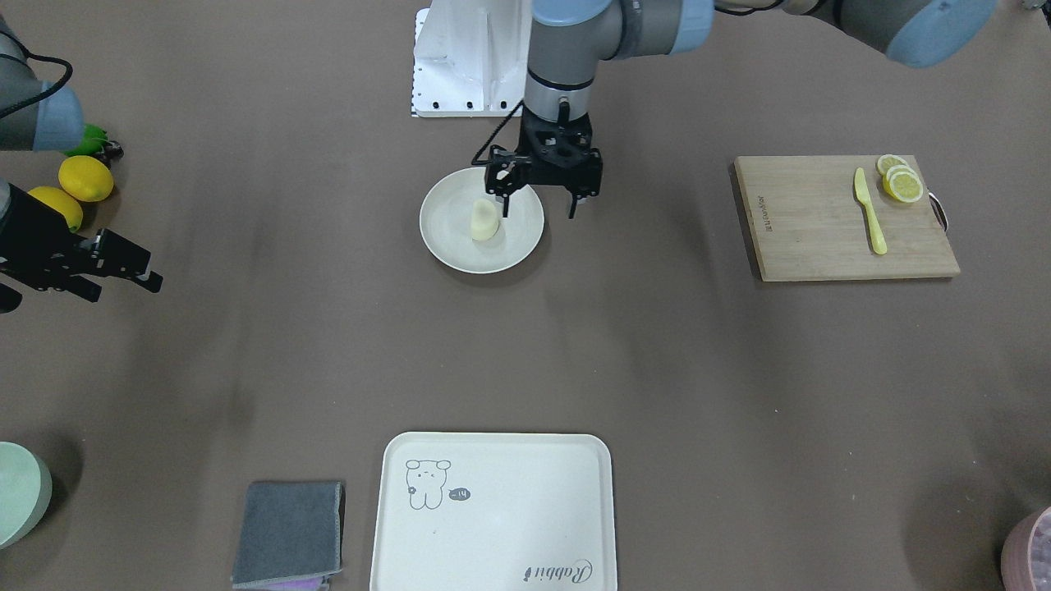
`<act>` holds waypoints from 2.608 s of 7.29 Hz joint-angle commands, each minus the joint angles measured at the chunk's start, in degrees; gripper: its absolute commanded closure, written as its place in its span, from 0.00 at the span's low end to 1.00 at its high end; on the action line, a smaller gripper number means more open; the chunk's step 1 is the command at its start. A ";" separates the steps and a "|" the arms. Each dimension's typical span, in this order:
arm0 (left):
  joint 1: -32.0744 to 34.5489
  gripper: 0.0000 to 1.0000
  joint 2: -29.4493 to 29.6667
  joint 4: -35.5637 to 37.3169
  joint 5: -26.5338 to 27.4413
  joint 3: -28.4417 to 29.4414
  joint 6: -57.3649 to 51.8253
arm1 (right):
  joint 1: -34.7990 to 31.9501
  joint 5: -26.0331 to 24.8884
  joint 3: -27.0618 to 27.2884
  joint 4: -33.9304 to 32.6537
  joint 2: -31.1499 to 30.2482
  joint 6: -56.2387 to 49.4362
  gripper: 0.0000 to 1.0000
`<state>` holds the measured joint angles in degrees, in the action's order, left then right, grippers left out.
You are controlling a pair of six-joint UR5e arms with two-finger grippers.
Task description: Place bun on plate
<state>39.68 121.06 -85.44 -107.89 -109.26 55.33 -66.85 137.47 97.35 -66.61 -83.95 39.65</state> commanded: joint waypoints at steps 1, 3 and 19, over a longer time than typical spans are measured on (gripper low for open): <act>21.73 0.03 -13.51 0.45 -17.98 0.70 -32.15 | -7.65 -1.23 0.03 -12.59 -1.21 -19.59 0.00; 36.81 0.03 -19.61 0.97 -23.58 10.25 -58.02 | -11.97 -2.46 -0.23 -21.51 -0.69 -32.12 0.00; 46.98 0.03 -30.09 -1.57 -36.25 14.16 -60.61 | -15.15 -2.82 0.47 -22.42 -3.24 -36.57 0.00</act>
<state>86.14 90.96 -87.02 -144.31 -95.22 -5.27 -81.68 134.44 97.71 -89.03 -87.16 3.08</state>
